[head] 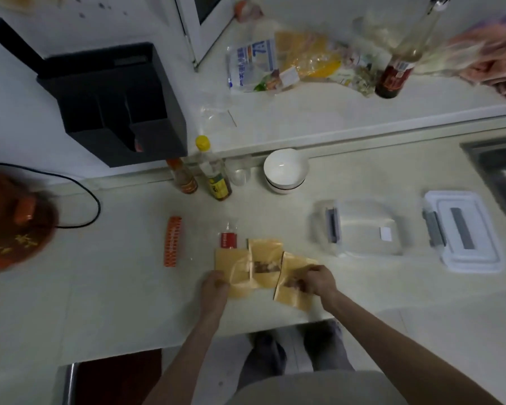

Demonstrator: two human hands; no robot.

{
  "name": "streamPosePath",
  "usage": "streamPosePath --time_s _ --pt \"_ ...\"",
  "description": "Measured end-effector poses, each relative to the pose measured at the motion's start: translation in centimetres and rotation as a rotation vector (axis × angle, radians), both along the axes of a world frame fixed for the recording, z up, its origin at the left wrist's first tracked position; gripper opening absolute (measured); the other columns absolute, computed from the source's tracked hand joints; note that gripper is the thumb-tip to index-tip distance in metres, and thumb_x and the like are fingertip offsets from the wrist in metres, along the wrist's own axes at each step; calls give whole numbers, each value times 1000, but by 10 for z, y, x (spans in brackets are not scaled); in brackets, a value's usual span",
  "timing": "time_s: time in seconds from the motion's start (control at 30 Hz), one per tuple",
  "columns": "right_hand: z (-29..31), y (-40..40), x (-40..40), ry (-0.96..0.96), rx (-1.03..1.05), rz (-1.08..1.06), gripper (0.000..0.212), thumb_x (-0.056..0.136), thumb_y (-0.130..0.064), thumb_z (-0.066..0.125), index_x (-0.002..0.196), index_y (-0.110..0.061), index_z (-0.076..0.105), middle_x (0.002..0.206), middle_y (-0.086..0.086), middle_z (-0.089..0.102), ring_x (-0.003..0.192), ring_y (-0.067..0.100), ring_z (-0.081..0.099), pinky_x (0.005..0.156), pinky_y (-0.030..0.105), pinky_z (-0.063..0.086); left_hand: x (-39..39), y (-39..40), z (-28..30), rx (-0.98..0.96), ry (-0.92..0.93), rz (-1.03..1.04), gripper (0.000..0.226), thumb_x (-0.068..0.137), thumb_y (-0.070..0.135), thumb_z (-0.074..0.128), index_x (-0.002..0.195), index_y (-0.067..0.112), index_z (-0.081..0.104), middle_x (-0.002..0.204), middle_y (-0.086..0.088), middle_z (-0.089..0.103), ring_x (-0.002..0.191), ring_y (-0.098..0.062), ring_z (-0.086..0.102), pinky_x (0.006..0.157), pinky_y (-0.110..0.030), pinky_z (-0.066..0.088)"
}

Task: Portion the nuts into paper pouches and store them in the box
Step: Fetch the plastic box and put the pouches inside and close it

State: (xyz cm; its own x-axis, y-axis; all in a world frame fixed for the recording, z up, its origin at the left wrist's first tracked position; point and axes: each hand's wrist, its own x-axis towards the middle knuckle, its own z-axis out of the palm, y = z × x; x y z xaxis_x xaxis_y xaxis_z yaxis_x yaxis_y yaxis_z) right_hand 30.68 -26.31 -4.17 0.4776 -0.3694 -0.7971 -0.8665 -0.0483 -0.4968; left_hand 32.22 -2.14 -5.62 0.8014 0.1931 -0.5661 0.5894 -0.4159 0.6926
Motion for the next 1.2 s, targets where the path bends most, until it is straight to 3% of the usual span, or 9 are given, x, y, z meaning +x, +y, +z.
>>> streamPosePath --time_s 0.13,0.2,0.3,0.43,0.57,0.63,0.8,0.97,1.2 --pt "-20 2 -9 104 -27 -135 39 75 -15 66 110 3 62 111 21 65 108 39 58 94 49 50 6 12 -7 -59 83 -8 16 90 7 52 89 19 64 95 0 60 86 -18 56 74 -30 45" --pt "-20 5 -14 125 35 -216 28 74 -6 62 100 4 65 103 20 66 100 37 60 90 47 53 9 16 -9 -71 118 45 21 92 12 55 77 25 63 90 3 60 88 -19 56 74 -29 43" --pt "-18 9 -15 97 72 -282 3 76 -3 61 76 -1 59 84 14 61 78 29 55 75 39 48 12 19 -9 -216 287 126 7 92 17 58 95 20 64 94 4 58 89 -16 52 74 -28 36" --pt "-17 12 -14 98 137 -311 4 77 -2 55 74 -3 54 73 10 49 64 23 44 63 34 38 14 22 -12 -368 373 207 15 88 21 63 102 15 63 90 0 66 81 -14 61 63 -27 43" --pt "-21 16 -11 83 165 -310 11 79 -5 54 68 -6 55 62 7 45 60 20 40 61 31 35 16 19 -23 -342 363 186 18 89 17 63 107 16 62 105 -7 64 98 -24 60 93 -39 50" --pt "-24 21 -8 65 171 -329 16 81 -6 57 66 -8 58 61 6 51 59 19 44 64 32 38 14 17 -26 -272 277 141 15 87 8 65 99 18 62 110 -11 63 96 -25 59 89 -40 49" --pt "-32 28 -8 42 168 -263 19 77 -14 69 93 -5 63 86 9 65 80 21 58 70 31 45 10 9 -24 -245 200 184 43 77 6 78 101 18 45 88 5 59 78 -9 57 65 -29 47" --pt "-40 34 -12 27 96 -172 34 82 -17 67 110 1 62 100 14 66 96 30 63 78 36 53 10 -7 -24 -298 241 105 27 84 14 74 107 21 64 100 0 70 88 -16 64 77 -34 51" --pt "-14 14 -6 -127 115 16 34 84 -12 65 117 -9 60 107 8 67 100 24 63 91 40 53 13 -14 -21 -325 252 149 44 89 20 67 130 18 52 120 -6 62 103 -24 59 92 -41 46"
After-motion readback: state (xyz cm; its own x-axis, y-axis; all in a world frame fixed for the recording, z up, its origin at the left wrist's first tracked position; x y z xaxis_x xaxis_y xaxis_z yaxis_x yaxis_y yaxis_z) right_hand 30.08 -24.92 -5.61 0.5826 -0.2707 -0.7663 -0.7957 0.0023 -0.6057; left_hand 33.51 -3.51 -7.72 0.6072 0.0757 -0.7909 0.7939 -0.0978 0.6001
